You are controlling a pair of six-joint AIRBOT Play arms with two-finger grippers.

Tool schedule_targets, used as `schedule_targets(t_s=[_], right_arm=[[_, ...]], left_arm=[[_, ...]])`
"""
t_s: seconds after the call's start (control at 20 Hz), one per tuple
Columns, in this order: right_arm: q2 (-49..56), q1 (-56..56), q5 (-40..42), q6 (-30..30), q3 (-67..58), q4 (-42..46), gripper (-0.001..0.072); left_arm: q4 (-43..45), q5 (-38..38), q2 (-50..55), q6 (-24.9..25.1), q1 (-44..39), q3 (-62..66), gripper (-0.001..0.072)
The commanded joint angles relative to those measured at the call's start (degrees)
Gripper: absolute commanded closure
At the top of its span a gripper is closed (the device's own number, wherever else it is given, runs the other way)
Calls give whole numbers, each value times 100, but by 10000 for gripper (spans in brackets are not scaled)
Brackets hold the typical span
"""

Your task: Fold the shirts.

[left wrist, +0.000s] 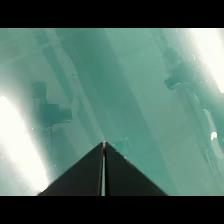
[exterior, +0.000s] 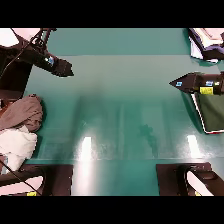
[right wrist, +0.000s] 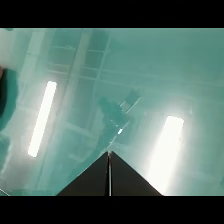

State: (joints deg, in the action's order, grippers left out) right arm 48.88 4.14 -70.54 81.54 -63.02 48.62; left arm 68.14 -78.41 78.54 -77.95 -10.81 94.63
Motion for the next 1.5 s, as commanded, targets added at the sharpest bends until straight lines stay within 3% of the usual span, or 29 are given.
schedule_targets(t_s=[0.0,0.55,0.65,0.75,0.85,0.95,1.05,1.15,1.2,1.25,1.3,1.45], right_arm=[[-4,-4,-13,2,2,-2,696],[-4,-4,-39,2,2,-4,696],[-4,-4,-72,2,2,-2,696],[-4,-4,-76,2,2,-2,696],[-4,-4,-76,2,2,0,696],[-4,-2,-81,0,4,0,696],[-4,-4,-81,0,4,0,696],[-4,-4,-103,-2,4,2,695],[-4,-4,-90,-7,4,11,696],[-4,-4,-79,-9,4,20,695],[-4,-4,-103,-9,4,83,695],[-4,-4,-146,-7,4,94,695]], left_arm=[[2,2,2,0,-2,0,678],[0,17,2,-2,-2,0,678],[-26,553,2,-7,-2,0,678],[-26,431,-4,142,0,0,678],[608,-201,-98,-173,15,0,679],[2000,-951,-306,-732,15,-31,679],[3314,-946,-726,-962,50,-509,678],[4070,-715,-1193,-1147,223,-1384,677],[4275,-577,-1355,-1204,380,-1880,572],[4365,-393,-1447,-1272,566,-2334,258],[4406,-170,-1484,-1384,802,-2787,33],[4404,769,-1484,-1488,1499,-3842,54]])
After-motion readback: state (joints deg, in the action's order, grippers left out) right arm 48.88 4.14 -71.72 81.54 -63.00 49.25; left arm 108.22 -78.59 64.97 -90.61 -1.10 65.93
